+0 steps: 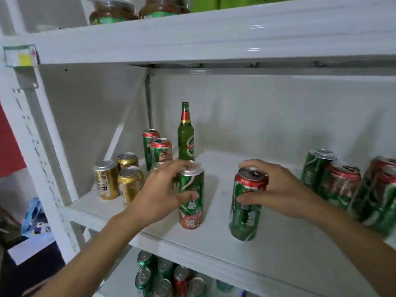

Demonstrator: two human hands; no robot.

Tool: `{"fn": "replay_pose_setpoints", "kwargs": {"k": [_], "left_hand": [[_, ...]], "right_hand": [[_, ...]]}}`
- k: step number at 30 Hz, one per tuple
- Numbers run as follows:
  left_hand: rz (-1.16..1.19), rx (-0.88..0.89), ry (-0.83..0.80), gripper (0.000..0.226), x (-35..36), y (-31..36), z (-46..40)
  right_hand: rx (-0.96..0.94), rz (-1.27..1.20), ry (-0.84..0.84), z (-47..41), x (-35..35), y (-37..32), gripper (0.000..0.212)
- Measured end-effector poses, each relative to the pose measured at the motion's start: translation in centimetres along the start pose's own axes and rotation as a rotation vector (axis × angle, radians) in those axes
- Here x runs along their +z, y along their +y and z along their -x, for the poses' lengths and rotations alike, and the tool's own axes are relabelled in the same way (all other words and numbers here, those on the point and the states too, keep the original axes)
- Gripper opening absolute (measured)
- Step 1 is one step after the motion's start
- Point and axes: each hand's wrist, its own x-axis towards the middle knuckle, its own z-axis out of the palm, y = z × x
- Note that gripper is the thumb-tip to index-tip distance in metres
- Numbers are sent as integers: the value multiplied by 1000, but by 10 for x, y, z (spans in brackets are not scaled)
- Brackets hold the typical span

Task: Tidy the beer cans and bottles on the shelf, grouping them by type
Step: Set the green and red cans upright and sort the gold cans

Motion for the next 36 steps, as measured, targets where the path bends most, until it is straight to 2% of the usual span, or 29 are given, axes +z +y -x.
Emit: {"fn": "replay_pose_setpoints", "kwargs": {"k": [4,9,12,19,22,28,36], "left_hand": [[117,9,66,65,6,-6,-2],[154,137,91,66,7,12,-11],[211,189,61,66,19,36,-23],[450,226,-91,58,86,117,-40],[468,249,-99,57,114,156,-42],[444,212,-56,60,161,213,-42],[374,144,-72,60,188,225,-42]], "right_hand": [[46,16,108,17,-2,-3,58],[65,83,223,49,-17,-3,60],[74,114,278,74,-42,-2,54],[215,231,345,133,-112,21,58],[257,271,374,152,-141,40,65],[292,236,349,161,-171,87,56],[315,181,321,148,-169,124,54]]}}
